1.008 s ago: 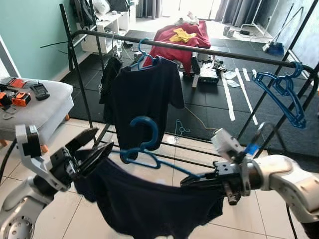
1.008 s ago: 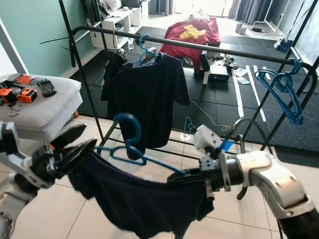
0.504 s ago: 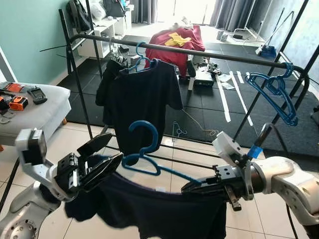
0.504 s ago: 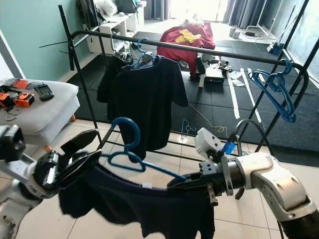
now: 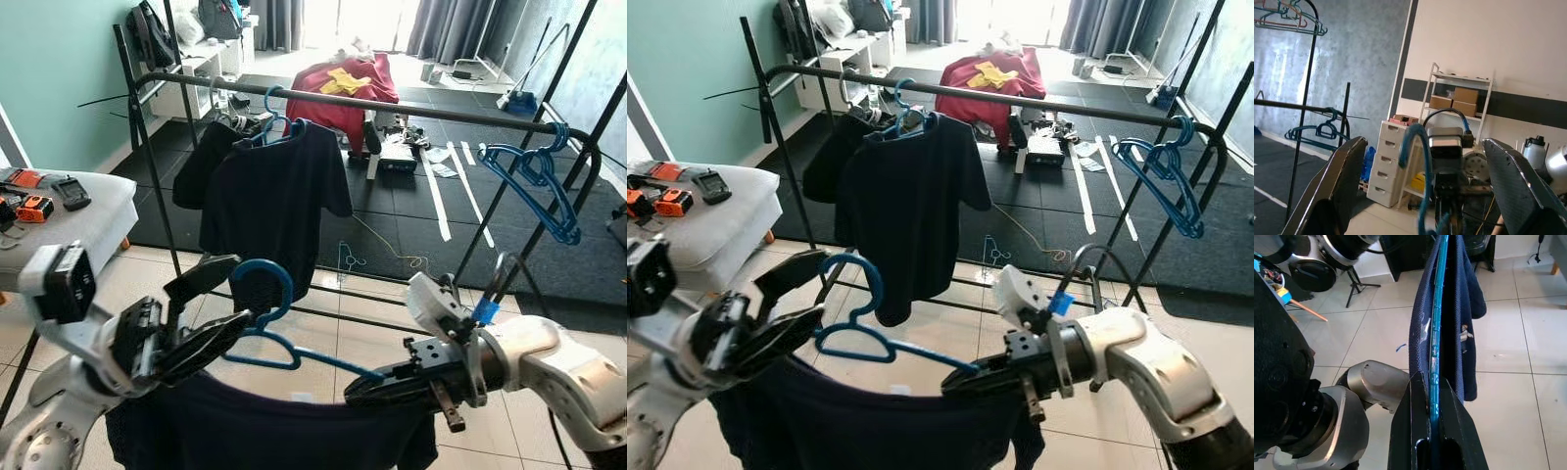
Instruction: Hang hanger
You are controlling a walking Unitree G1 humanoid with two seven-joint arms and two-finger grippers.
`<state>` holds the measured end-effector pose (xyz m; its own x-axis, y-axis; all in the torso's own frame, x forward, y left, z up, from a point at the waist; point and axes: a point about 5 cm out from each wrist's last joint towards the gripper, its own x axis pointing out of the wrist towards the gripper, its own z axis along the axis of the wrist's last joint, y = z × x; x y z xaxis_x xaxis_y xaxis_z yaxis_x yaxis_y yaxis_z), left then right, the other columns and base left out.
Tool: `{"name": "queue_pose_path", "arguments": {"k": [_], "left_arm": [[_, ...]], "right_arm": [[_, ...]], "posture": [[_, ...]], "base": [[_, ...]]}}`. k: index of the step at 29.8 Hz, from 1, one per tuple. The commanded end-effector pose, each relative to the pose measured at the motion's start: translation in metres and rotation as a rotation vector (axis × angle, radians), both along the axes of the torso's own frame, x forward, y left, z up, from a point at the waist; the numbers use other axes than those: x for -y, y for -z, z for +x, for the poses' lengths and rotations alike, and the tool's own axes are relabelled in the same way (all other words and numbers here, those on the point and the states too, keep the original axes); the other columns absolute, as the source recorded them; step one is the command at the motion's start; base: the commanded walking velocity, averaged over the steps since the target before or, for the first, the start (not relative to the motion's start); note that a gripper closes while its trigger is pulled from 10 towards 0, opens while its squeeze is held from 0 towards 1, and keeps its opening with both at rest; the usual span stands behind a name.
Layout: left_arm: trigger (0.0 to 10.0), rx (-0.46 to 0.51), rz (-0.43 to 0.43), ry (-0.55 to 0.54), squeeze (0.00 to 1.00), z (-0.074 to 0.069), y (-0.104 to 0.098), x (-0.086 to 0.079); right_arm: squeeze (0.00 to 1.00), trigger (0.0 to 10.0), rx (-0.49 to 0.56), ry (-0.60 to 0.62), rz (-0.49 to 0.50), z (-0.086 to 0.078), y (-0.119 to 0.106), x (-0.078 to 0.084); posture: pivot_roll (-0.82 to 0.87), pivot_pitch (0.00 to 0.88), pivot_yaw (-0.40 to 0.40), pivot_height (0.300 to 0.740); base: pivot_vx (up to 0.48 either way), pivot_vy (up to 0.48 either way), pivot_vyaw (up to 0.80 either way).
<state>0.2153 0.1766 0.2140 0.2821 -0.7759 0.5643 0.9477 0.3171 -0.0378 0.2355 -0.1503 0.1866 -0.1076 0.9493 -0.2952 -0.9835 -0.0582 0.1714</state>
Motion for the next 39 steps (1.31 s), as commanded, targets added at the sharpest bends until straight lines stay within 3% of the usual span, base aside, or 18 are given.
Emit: {"name": "queue_pose_path", "arguments": {"k": [1, 14, 15, 19, 20, 21, 22, 25, 26, 39], "left_arm": [[10.0, -0.01, 0.015, -0.013, 0.0, 0.002, 0.003, 0.001], [9.9, -0.011, -0.01, 0.057, 0.0, -0.006, 0.002, 0.006], [7.9, -0.002, -0.022, 0.074, 0.0, -0.007, 0.0, 0.008], [7.6, 0.014, -0.034, 0.116, 0.0, -0.011, -0.004, 0.011], [5.3, 0.015, -0.037, 0.124, 0.0, -0.011, -0.004, 0.013], [5.3, 0.015, -0.037, 0.124, 0.0, -0.011, -0.004, 0.013], [3.3, 0.013, -0.037, 0.135, 0.0, -0.012, -0.003, 0.015], [2.5, 0.01, -0.036, 0.142, 0.0, -0.012, -0.002, 0.017], [0.0, 0.006, -0.035, 0.151, 0.0, -0.012, -0.001, 0.019], [0.0, -0.032, 0.009, 0.173, 0.0, -0.013, 0.005, 0.022]], "right_arm": [[0.0, 0.0, 0.015, -0.025, 0.018, 0.0, -0.006, -0.002], [0.0, 0.0, -0.021, -0.024, -0.015, -0.005, 0.007, -0.003], [0.0, 0.0, -0.023, -0.02, -0.019, -0.005, 0.008, -0.003], [0.0, 0.0, -0.028, -0.016, -0.029, -0.005, 0.011, -0.003], [0.0, 0.0, -0.03, -0.015, -0.031, -0.005, 0.012, -0.003], [0.0, 0.0, -0.03, -0.015, -0.031, -0.005, 0.012, -0.003], [0.0, 0.0, -0.031, -0.015, -0.032, -0.005, 0.012, -0.003], [0.0, 0.0, -0.031, -0.014, -0.032, -0.005, 0.013, -0.003], [0.0, 0.0, -0.029, -0.008, -0.033, -0.003, 0.012, -0.003], [0.0, 0.0, -0.001, 0.034, -0.043, 0.008, 0.009, 0.003]], "posture": [[-0.15, 0.0, -0.017, 0.74], [-0.15, 0.0, -0.01, 0.74], [-0.15, 0.0, -0.009, 0.74], [-0.15, 0.0, -0.008, 0.74], [-0.15, 0.0, -0.009, 0.74], [-0.15, 0.0, -0.009, 0.74], [-0.15, 0.0, -0.007, 0.74], [-0.15, 0.0, -0.008, 0.74], [-0.15, 0.0, -0.005, 0.74], [-0.14, 0.0, 0.001, 0.74]], "base": [[0.0, 0.0, 0.0], [0.0, 0.0, 0.0], [0.0, 0.0, 0.0], [0.0, 0.0, 0.0], [0.0, 0.0, 0.0], [0.0, 0.0, 0.0], [0.0, 0.0, 0.0], [0.0, 0.0, 0.0], [0.0, 0.0, 0.0], [0.0, 0.0, 0.0]]}}
